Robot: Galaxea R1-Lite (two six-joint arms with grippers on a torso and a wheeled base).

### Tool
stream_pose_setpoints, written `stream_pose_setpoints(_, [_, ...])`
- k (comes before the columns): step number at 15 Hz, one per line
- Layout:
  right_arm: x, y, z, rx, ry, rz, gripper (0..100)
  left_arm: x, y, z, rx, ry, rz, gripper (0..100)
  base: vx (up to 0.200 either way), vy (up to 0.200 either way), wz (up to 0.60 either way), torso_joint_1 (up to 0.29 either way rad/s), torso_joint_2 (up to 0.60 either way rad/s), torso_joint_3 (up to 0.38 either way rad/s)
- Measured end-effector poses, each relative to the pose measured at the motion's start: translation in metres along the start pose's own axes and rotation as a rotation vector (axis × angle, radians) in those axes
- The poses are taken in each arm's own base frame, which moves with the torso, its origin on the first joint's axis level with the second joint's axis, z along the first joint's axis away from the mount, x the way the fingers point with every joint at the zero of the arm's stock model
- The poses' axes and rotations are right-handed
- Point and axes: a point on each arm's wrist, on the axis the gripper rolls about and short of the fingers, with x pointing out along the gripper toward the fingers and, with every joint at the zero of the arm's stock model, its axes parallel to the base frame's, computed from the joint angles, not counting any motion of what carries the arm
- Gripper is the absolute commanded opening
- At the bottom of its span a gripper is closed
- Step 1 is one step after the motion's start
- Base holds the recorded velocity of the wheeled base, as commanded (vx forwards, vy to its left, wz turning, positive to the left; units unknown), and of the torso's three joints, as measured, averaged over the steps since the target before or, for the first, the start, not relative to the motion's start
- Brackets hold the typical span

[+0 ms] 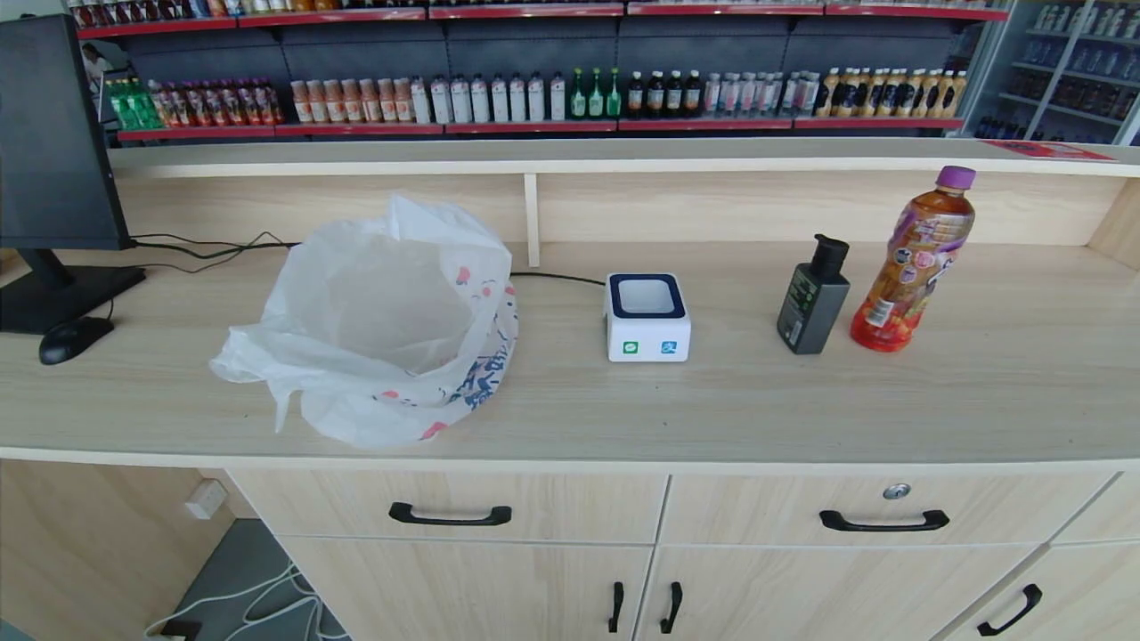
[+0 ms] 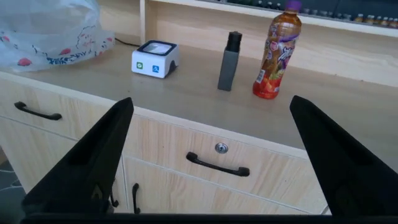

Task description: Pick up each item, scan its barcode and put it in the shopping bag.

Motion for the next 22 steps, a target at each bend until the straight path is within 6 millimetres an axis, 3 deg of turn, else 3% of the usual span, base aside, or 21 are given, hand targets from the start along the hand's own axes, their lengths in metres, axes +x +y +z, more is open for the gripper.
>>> stream_pose_setpoints(4, [0.053, -0.017, 0.03, -0.021, -0.118, -0.01, 100, 0.0, 0.0, 0.0, 0.0, 0.0, 0.0, 100, 0.0, 0.0, 0.0, 0.0, 0.0, 0.0])
stream_pose_setpoints(7, [0.094, -0.027, 0.032, -0.029, -0.185, 0.003, 100, 0.0, 0.0, 0.0, 0.0, 0.0, 0.0, 100, 0.0, 0.0, 0.0, 0.0, 0.0, 0.0])
stream_pose_setpoints(13, [0.144, -0.026, -0.004, 0.011, -0.147, 0.075, 100, 0.0, 0.0, 0.0, 0.0, 0.0, 0.0, 100, 0.0, 0.0, 0.0, 0.0, 0.0, 0.0])
stream_pose_setpoints(22, [0.21, -0.017, -0.037, 0.072, -0.059, 0.146, 100, 0.0, 0.0, 0.0, 0.0, 0.0, 0.0, 100, 0.0, 0.0, 0.0, 0.0, 0.0, 0.0])
